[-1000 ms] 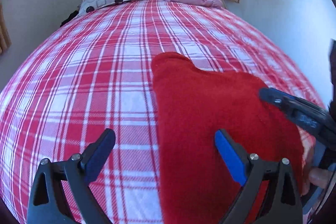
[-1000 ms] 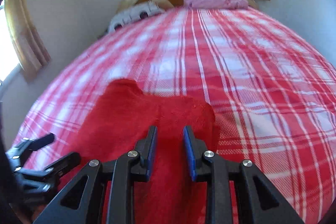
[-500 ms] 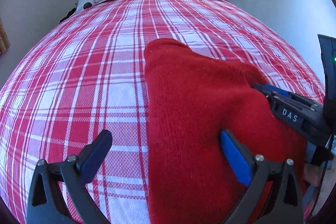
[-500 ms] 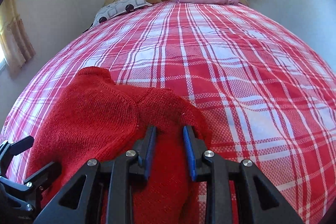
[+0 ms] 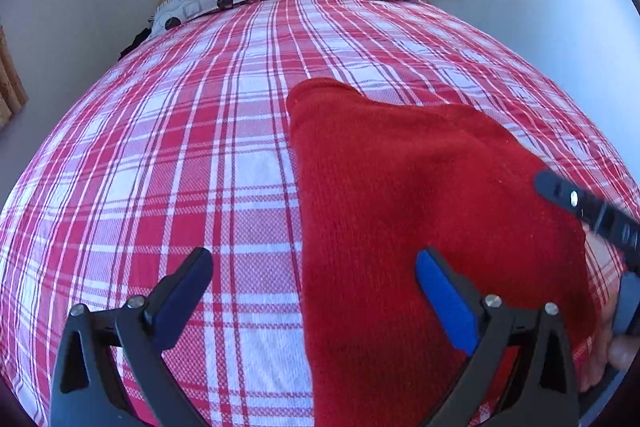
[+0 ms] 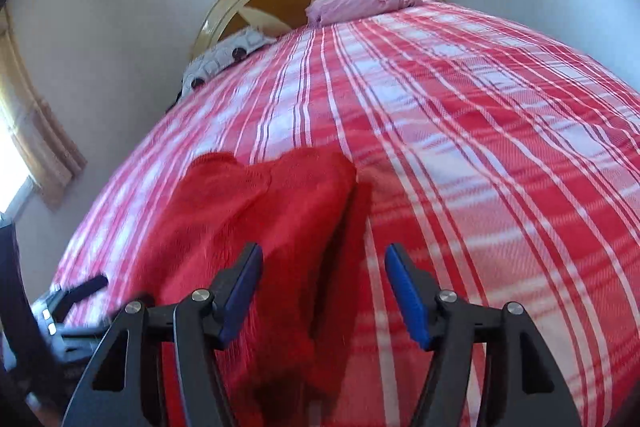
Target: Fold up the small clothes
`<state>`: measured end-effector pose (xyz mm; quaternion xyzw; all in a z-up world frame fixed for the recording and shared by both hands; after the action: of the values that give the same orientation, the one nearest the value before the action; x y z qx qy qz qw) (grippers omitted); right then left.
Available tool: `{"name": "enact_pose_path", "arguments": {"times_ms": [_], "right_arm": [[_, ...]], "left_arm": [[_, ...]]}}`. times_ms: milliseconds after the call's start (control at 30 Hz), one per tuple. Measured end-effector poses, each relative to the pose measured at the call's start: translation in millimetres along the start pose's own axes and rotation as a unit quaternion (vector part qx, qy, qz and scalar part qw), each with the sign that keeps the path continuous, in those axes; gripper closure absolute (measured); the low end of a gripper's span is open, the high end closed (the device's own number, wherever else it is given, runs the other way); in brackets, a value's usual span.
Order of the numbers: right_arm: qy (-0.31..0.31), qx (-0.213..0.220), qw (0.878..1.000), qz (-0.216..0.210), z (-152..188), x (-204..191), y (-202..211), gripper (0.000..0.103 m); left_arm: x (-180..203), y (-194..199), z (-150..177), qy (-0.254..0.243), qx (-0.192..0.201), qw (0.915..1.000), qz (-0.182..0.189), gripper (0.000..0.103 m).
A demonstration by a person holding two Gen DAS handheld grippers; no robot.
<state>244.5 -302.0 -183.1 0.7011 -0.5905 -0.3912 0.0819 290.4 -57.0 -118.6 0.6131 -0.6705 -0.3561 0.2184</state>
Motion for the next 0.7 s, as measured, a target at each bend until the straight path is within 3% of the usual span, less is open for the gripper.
{"name": "enact_pose_path", "arguments": {"times_ms": [67,167,333,467,600,700], "right_arm": [[-0.005,-0.012,1.000,0.006,6,6,0,0.038],[-0.041,-0.016,0.999,-0.022,7,15,7,0.038],[-0.087,0.033,0.993,-0.071,-10,16,22,0.038],[-0.082,0.032,0.994,-0.058,-21,14,3,0.038],[-0.090,-0.006,0.994,-0.064,-10,18,-33,0.037],[-0.084,-0.001,0.995,-0.062,-7,18,-37,0.035]], "left_arm": [[0,2,1,-0.001,-0.005,0.9999,0.009,0.000],[-4,4,5,0.002,-0.019,0.9989,0.041,0.000],[-16,3,-10,0.058,-0.039,0.9928,0.097,0.000],[-15,-12,-29,0.089,-0.047,0.9899,0.099,0.000],[5,-40,-28,0.067,-0.080,0.9904,0.091,0.000],[19,-53,-19,0.052,-0.090,0.9902,0.094,0.000]]}}
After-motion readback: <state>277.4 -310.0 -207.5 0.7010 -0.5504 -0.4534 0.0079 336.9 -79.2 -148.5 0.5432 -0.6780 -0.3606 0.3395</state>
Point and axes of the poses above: each gripper's, at about its wrist camera, not at the fingertips, and y roughly against the way its jaws point, x to its right, z to its underside, the point moved 7 cm from there along -y, roughly the way its jaws point, and after that the axes turned 10 degrees about -z, right-handed, at the moved point
